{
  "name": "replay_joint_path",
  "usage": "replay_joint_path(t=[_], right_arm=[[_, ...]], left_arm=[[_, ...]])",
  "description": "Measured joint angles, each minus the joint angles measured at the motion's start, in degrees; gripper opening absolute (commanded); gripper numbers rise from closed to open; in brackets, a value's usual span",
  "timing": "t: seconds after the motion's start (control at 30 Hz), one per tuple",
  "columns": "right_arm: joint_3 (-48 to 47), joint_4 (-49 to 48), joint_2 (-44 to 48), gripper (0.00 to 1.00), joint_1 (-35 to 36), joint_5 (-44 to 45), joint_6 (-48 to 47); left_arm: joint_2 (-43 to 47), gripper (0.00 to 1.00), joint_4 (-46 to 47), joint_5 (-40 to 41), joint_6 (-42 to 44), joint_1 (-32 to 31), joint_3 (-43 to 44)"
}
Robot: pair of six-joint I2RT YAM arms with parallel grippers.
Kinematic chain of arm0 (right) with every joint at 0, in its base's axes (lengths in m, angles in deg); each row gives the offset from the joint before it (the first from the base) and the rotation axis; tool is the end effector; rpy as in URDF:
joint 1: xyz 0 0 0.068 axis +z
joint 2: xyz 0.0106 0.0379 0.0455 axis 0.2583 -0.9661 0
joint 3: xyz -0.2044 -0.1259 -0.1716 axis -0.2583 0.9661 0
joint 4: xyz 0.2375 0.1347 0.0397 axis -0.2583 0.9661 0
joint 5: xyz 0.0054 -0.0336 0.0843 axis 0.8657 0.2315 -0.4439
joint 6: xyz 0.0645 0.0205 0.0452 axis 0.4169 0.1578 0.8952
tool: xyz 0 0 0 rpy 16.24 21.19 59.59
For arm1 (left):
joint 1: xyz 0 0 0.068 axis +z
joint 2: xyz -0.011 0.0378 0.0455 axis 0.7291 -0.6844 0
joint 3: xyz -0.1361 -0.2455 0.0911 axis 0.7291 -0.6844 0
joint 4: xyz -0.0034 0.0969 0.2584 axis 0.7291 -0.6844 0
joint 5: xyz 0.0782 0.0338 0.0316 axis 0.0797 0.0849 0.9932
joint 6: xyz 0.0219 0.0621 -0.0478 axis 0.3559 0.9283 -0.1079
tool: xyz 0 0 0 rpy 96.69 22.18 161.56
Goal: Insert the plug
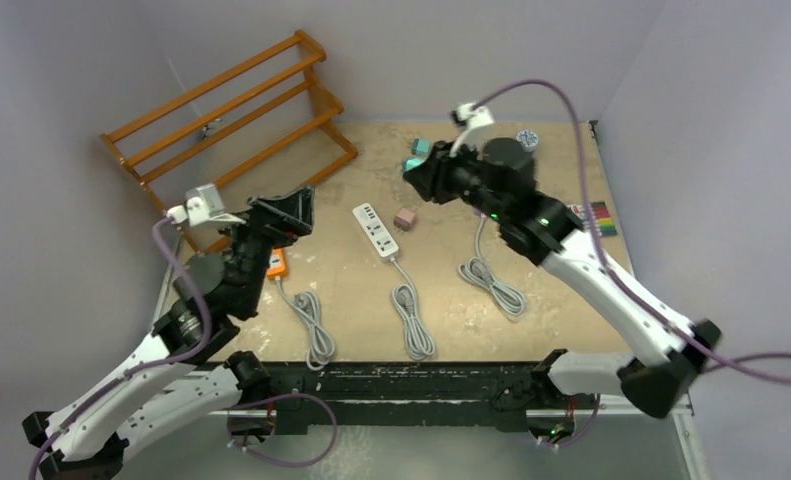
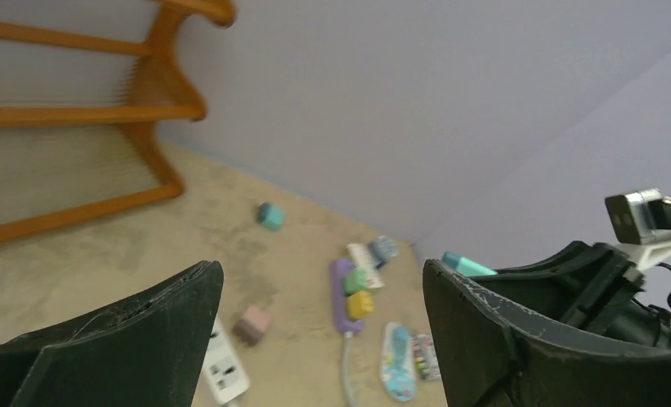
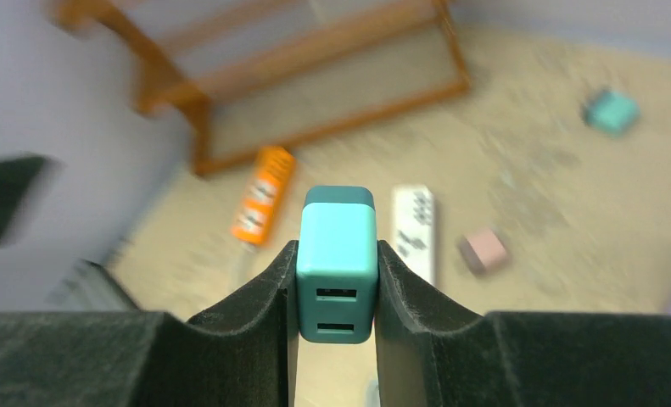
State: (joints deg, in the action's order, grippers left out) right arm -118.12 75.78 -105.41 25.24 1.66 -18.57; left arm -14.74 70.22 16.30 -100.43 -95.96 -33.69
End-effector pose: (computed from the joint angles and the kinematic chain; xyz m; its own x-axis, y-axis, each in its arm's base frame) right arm 0.2355 0.2005 0.4791 -0.2434 0.2931 -0.9246 -0.6109 0.6941 0.3808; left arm 0.1270 -0.0799 0.4249 0.0231 -0.7188 -0.6948 0.2625 0.6750 -0.6896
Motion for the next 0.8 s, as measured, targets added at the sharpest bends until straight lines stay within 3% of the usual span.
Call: replay_joint_path(t=[0.1,0.23,0.43,0.6,0.8], right_arm=[[-0.28,6.10,-8.44,0.00,-0.02,3.08,-3.28],[6.16,11.63,-14.21,0.00,-0.04,4.39,-5.07],[7.15,12.00,-14.21,0.00,-0.02,2.69,-7.21],[6.56,10.29,-17.00,0.00,0.85,0.11,-8.61],[2.36,10.40,-27.36,0.00,3.04,-1.29,-9.70]], left_arm=[[-6.03,0.88,-4.48,4.76,-0.02,0.00,1.75],[-19.43,0.89,-11.37,6.23,-2.23,1.31,6.97],[-38.14,0.88,-22.60,-6.67,-11.65,16.13,14.32],[-43.60,0.85,-26.93,-13.49,-15.39,21.03,14.47],[-43.93,0.83,-26.12,-18.45,-16.72,23.71,13.44]])
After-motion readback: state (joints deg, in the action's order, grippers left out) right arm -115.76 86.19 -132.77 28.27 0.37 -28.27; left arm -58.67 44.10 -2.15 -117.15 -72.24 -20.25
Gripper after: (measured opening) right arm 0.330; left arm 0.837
